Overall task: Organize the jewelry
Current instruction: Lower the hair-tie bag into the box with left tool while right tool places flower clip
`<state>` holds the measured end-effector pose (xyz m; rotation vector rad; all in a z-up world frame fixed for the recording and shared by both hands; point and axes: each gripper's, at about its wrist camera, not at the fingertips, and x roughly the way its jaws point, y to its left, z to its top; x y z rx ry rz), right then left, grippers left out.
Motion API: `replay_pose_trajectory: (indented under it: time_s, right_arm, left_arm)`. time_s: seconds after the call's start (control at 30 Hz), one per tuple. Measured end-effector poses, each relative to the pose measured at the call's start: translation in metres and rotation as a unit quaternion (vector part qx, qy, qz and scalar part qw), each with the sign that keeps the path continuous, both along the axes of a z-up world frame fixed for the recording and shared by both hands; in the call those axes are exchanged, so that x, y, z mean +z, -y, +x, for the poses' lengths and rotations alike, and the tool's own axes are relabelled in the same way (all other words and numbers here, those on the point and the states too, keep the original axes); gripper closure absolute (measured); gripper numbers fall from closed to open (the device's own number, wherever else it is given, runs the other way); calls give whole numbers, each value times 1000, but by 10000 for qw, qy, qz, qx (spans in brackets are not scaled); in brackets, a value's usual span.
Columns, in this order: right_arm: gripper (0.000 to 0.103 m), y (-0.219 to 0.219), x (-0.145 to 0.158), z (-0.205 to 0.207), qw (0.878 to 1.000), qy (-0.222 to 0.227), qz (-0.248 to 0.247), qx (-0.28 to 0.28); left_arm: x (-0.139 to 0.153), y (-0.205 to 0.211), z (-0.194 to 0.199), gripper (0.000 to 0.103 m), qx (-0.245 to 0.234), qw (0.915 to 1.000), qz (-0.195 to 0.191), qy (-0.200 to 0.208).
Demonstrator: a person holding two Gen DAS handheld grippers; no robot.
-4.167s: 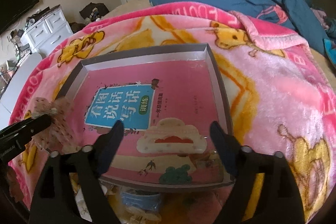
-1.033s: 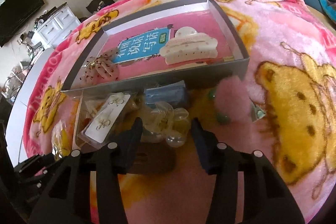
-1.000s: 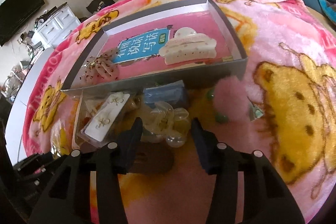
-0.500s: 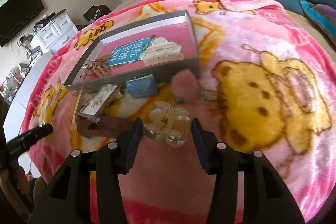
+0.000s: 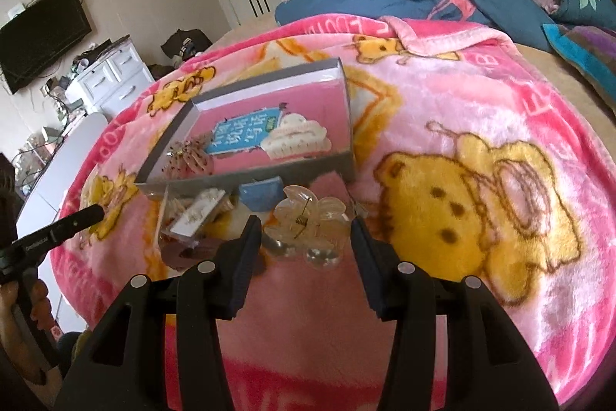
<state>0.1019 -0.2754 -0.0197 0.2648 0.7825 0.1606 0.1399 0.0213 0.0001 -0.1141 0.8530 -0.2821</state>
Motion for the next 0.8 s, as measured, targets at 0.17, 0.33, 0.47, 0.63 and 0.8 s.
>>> replay_pose_trajectory:
  time_s: [0.17,0.33,0.47,0.63,0.8]
  right_arm:
    - [56,-4,9,9,9999,112,37,83]
    - [56,-12,17,21,9995,232,6,193]
    - [56,-17,21,33,9993,286,-42,249]
    - [56,-18,22,47,9991,315,-89,270]
    - [56,-18,22,64,9990,320,-150,284]
  left_arm:
    - [8,9,10,71,-60,9999,30,88]
    - [13,18,23,71,-104,9999,-1,124]
    - [16,27,32,71,-153,9997,30,165]
    - [16,36,44,71,-202,9996,49,181]
    - [16,44,59,71,-254,9995,62,178]
